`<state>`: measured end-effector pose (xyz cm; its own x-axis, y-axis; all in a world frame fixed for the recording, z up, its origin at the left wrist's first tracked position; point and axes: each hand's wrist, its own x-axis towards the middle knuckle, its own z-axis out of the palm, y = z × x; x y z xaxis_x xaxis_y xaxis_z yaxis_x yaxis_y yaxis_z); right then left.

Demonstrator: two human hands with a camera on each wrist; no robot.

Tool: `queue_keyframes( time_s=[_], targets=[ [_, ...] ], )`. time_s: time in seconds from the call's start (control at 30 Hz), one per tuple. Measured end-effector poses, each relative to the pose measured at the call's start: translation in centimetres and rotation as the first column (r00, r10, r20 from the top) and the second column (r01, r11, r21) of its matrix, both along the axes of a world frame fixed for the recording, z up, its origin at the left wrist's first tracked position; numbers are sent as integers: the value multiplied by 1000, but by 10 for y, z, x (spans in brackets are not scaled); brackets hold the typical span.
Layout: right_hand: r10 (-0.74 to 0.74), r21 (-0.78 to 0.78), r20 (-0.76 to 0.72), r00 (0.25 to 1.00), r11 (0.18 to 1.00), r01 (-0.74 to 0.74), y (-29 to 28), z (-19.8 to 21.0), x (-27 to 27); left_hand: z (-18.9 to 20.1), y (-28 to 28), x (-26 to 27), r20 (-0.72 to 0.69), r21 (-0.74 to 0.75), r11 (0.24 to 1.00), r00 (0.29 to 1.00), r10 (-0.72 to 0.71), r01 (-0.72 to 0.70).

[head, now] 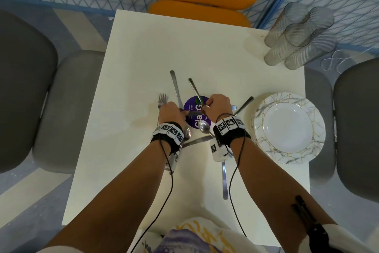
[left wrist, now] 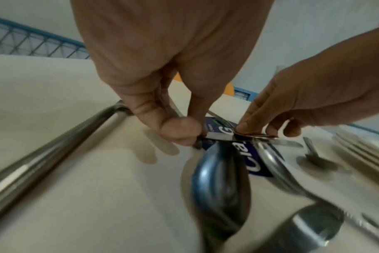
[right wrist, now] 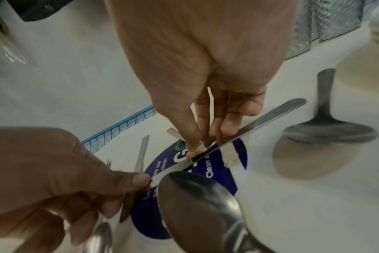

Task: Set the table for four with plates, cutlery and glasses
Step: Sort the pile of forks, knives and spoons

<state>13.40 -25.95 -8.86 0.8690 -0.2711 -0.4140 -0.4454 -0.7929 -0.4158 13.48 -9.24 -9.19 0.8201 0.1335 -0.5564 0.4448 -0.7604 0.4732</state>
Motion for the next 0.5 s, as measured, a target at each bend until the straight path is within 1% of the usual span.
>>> queue_keyframes(
  time_s=[0.1, 0.17, 0.3, 0.37, 0.4, 0.47, 0.5],
  targets=[
    [-4, -66, -17, 1000, 998, 3, 1, 0, -1, 1, 0, 1, -35, -36, 997, 997, 67, -69],
    [0, -70, -14, 1000, 998, -1, 3, 1, -2, 1, 1, 1, -54, -44, 995, 995, 89, -92],
    [10, -72, 65, 998, 997, -5, 8, 6, -3, 7, 5, -3, -53, -71, 994, 995, 83, -87],
    [-9, -19, 116, 993, 1000, 11, 11, 6, -3, 11, 9, -6, -45, -84, 994, 997, 67, -71],
    [-26, 32, 148, 989, 999, 21, 14, 6, -2, 13, 12, -7, -36, -88, 994, 998, 58, -61],
    [-93, 180, 189, 978, 982, 59, 19, 10, 0, 19, 17, -11, 5, -109, 992, 998, 58, -57],
    [-141, 264, 179, 974, 960, 90, 23, 16, 3, 22, 20, -12, 44, -121, 991, 997, 56, -50]
  ],
)
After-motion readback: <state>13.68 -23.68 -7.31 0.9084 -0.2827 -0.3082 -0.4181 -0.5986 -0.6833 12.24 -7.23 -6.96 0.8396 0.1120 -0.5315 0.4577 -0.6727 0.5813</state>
